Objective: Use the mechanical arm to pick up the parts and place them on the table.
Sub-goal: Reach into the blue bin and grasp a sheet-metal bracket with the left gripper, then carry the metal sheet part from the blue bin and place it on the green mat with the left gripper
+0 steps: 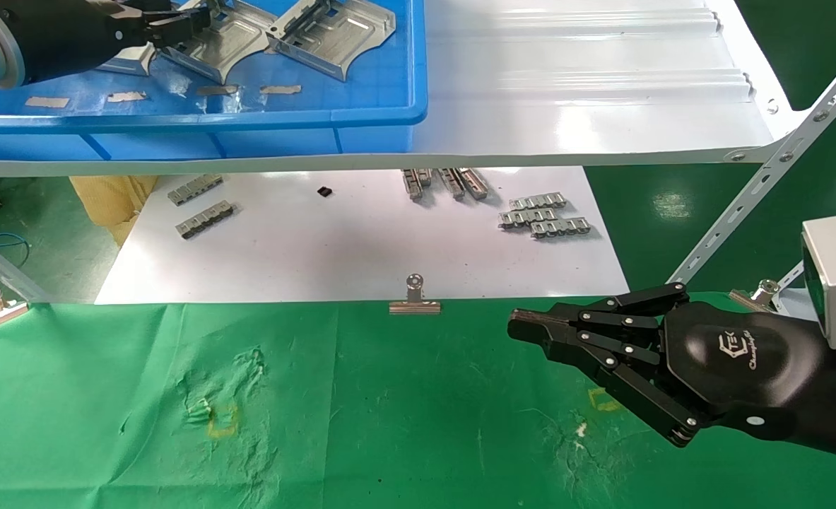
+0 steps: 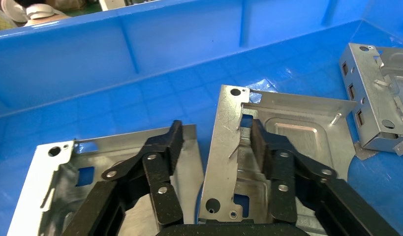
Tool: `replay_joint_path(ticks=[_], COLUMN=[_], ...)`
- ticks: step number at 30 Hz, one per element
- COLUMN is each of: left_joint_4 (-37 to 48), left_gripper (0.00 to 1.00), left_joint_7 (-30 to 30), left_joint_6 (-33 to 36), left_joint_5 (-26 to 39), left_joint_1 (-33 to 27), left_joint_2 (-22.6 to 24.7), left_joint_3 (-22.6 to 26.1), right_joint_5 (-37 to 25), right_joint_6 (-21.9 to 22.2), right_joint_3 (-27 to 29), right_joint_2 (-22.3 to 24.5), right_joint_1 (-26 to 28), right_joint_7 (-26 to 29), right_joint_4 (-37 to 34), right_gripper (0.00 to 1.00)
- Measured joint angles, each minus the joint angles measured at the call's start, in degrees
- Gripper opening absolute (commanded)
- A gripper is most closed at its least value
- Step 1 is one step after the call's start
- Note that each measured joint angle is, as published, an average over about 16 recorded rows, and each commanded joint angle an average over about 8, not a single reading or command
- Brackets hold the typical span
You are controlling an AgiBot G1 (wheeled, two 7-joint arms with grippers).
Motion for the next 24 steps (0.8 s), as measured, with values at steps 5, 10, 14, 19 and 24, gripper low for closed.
replay_joint_path(ticks=[5, 10, 14, 19, 24], left_joint_4=[-0.1, -0.2, -0.3, -0.5, -0.8], left_gripper=[0.00, 0.00, 0.00, 0.00, 0.00], left_joint_7=[-0.2, -0.4, -0.4, -0.4, -0.1], left_joint_6=[0.1, 0.3, 0.6, 1.1, 1.6], left_joint_5=[0.1, 0.3, 0.3, 0.4, 0.3], left_joint_1=[0.1, 0.1, 0.0, -0.1, -0.3], left_joint_2=[-0.1, -0.3, -0.4, -0.7, -1.0], left_joint_3=[0.1, 0.2, 0.2, 0.3, 0.2], right_joint_5=[0.0, 0.0, 0.0, 0.0, 0.0], right_joint_6=[0.0, 0.0, 0.0, 0.0, 0.0], right_joint_3=[0.0, 0.0, 0.0, 0.0, 0.0], right_joint_2=[0.0, 0.0, 0.0, 0.0, 0.0], right_joint_1=[0.0, 0.0, 0.0, 0.0, 0.0], right_joint_7=[0.0, 0.0, 0.0, 0.0, 0.0], right_joint_4=[0.0, 0.0, 0.0, 0.0, 0.0], right_gripper=[0.00, 0.00, 0.00, 0.00, 0.00])
